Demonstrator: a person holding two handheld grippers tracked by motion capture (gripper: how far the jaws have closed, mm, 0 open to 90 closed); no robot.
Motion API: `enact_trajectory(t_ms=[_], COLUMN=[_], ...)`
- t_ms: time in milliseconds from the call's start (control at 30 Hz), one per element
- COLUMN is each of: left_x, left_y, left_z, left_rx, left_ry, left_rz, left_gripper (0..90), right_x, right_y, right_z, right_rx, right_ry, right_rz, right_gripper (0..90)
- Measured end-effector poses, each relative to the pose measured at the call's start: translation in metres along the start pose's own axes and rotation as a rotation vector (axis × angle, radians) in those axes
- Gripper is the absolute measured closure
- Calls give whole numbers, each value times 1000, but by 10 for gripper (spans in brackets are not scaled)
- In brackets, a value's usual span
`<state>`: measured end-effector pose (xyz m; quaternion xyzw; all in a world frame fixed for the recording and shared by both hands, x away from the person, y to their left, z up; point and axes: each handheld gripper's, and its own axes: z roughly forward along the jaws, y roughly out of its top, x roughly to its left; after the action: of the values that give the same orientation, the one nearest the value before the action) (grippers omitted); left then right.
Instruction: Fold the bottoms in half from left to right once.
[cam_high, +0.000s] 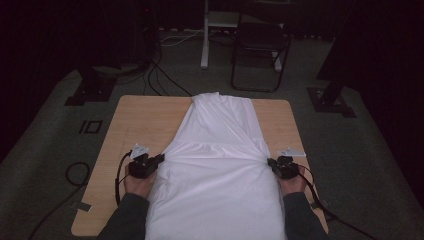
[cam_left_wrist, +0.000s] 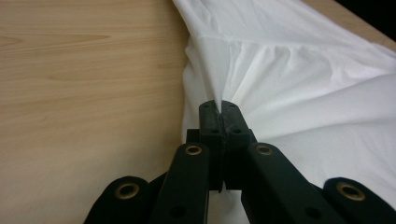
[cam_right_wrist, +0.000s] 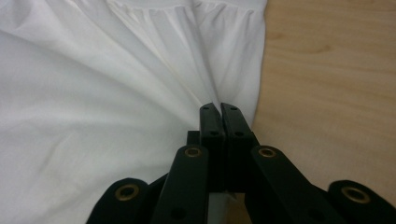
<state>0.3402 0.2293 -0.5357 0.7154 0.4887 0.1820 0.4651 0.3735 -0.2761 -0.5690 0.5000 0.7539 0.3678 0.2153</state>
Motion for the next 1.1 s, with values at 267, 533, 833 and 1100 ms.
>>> enact_trajectory(t_ms=[267, 533, 833, 1100], left_x=[-18, -26, -10, -10], left_y=[-36, -46, -12, -8], left_z=[-40, -55, -44, -15], left_rx=[-18, -29, -106, -78], left_ry=[2, -5, 17, -17], left_rz=[5, 8, 12, -18], left_gripper=[900, 774, 520, 495], right_x=[18, 27, 32, 41], right_y=[-25, -36, 13, 47], right_z=[-30, -50, -37, 29], right_rx=[34, 89, -58, 79], right_ry=[54, 98, 151, 228], right_rz=[-60, -66, -57, -41], right_gripper=[885, 792, 538, 736])
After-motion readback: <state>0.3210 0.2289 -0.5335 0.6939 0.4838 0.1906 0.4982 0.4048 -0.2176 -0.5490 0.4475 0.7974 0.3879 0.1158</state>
